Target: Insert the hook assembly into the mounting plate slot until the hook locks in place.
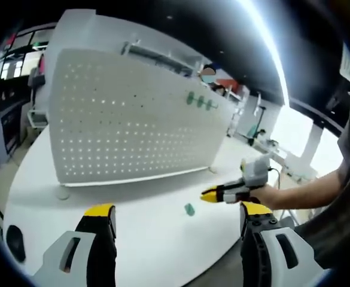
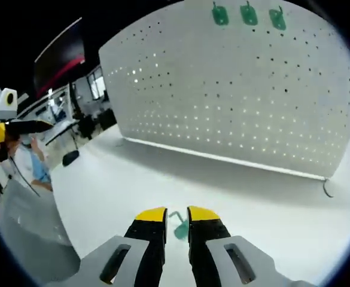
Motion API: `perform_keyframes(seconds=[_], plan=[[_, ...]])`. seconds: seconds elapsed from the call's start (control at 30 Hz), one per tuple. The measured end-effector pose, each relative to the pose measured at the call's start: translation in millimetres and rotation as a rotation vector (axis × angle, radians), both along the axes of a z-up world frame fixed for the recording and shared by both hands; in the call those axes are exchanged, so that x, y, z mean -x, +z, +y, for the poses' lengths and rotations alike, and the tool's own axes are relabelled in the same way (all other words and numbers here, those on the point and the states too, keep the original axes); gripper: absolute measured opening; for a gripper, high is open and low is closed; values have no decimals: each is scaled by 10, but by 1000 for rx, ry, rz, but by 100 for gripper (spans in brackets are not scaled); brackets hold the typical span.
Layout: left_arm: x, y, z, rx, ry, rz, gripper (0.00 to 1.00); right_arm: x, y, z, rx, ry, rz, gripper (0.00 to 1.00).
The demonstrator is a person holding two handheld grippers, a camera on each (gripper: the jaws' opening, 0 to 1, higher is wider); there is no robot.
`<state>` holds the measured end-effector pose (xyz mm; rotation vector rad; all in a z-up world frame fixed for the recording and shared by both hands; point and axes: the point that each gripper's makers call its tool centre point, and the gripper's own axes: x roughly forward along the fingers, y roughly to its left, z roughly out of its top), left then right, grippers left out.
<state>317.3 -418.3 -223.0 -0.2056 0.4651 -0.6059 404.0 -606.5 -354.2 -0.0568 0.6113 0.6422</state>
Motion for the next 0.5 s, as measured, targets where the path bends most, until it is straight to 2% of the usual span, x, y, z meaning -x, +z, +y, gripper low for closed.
perform_keyframes(seconds=[0.5], plan=[[-67, -72, 38, 2, 10, 24, 86, -97, -329, 41, 92, 110, 73, 11]])
